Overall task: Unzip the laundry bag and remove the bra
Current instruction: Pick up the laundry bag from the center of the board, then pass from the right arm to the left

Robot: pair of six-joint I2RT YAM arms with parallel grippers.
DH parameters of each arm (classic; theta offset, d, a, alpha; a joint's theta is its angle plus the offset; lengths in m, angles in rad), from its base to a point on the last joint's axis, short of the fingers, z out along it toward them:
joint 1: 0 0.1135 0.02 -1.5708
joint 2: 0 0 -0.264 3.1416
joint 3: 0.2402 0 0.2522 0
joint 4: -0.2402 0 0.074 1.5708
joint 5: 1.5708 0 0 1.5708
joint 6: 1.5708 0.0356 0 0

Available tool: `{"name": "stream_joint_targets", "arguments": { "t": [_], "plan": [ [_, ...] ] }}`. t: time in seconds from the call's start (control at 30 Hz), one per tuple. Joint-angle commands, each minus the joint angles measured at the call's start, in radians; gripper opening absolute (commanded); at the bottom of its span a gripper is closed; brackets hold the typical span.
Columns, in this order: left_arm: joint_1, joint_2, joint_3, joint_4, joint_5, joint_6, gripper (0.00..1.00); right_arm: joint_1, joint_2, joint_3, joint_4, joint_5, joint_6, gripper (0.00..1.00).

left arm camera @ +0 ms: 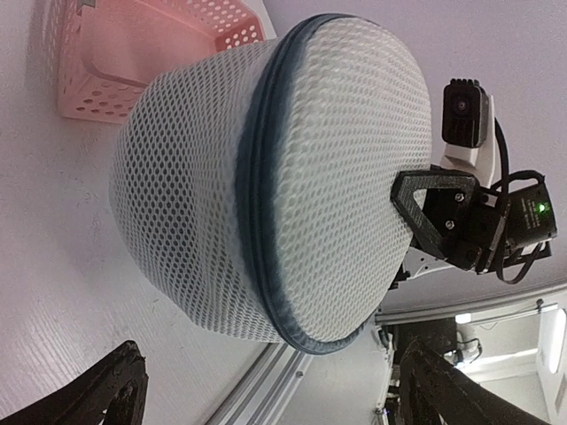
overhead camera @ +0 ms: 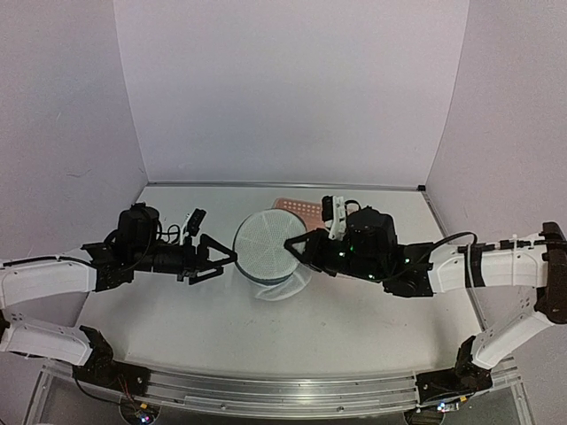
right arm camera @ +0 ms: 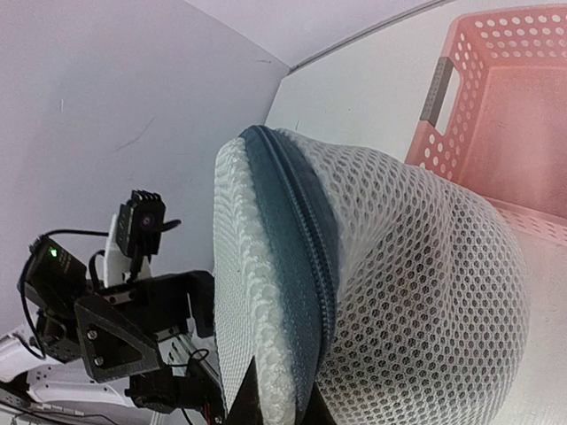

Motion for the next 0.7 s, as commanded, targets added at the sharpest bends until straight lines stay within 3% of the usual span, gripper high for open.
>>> {"name": "stream_joint_targets", "arguments": {
  "t": [0.0,0.37,0.6,0.67],
  "plan": [
    [-0.005,-0.008,-0.050,0.273,-0.006,-0.182,0.99,0.024,0.010,0.101,0.123,0.132,0.060,0.00],
    [-0.005,-0.003,-0.097,0.481,-0.077,-0.390,0.85,0.069,0.100,0.195,0.149,0.185,0.051,0.00],
    [-0.005,0.002,-0.105,0.533,-0.082,-0.440,0.78,0.090,0.149,0.214,0.172,0.184,0.058,0.00],
    [-0.005,0.009,-0.107,0.543,-0.078,-0.443,0.71,0.095,0.161,0.226,0.177,0.179,0.058,0.00]
  ]
}}
